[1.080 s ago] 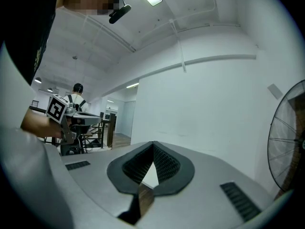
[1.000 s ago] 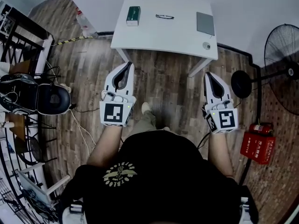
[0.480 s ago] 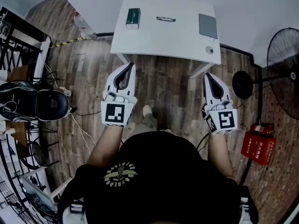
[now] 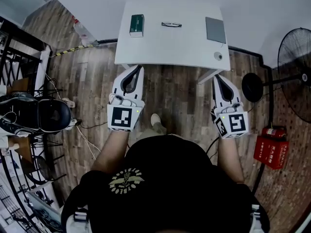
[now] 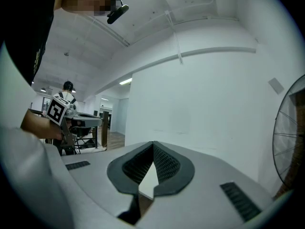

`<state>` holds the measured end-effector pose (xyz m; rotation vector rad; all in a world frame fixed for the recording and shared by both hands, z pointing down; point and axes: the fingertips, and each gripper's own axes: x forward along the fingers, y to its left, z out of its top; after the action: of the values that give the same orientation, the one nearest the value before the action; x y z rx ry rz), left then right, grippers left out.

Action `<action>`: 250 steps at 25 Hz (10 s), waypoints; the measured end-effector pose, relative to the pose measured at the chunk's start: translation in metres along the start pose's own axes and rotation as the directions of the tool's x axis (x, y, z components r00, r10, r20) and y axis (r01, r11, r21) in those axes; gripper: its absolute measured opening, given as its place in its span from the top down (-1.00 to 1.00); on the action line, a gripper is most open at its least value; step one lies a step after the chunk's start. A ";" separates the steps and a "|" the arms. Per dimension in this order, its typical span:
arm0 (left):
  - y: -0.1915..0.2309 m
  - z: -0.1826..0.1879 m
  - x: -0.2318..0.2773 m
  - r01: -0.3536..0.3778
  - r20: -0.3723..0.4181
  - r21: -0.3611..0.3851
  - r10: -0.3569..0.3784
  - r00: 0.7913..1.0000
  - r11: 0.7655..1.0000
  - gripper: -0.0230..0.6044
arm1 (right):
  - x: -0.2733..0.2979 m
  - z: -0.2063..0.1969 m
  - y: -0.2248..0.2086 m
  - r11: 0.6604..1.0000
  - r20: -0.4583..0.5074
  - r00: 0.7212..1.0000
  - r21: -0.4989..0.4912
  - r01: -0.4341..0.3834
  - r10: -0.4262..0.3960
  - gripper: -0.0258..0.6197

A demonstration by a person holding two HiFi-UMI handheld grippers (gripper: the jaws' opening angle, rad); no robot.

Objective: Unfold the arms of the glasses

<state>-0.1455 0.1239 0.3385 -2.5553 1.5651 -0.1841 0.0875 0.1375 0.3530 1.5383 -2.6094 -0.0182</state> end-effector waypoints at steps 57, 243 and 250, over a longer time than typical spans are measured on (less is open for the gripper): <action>0.088 -0.027 0.101 0.081 -0.002 -0.032 -0.081 0.997 0.996 0.91 | 0.116 0.019 -0.039 0.997 -0.016 0.997 -0.011 0.074 -0.074 0.92; 0.036 -0.408 0.550 0.642 -0.771 0.330 -0.194 0.606 0.692 0.85 | 0.366 -0.120 -0.269 0.958 -0.253 0.966 0.263 0.116 -0.048 0.92; 0.047 -0.384 0.541 0.515 -0.707 0.214 -0.232 0.668 0.830 0.85 | 0.363 -0.111 -0.264 0.964 -0.230 0.973 0.252 0.086 -0.026 0.92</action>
<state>-0.0101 -0.4006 0.7246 -2.5428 0.9094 -1.4437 0.1545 -0.3027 0.4789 1.5848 -2.4639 0.4855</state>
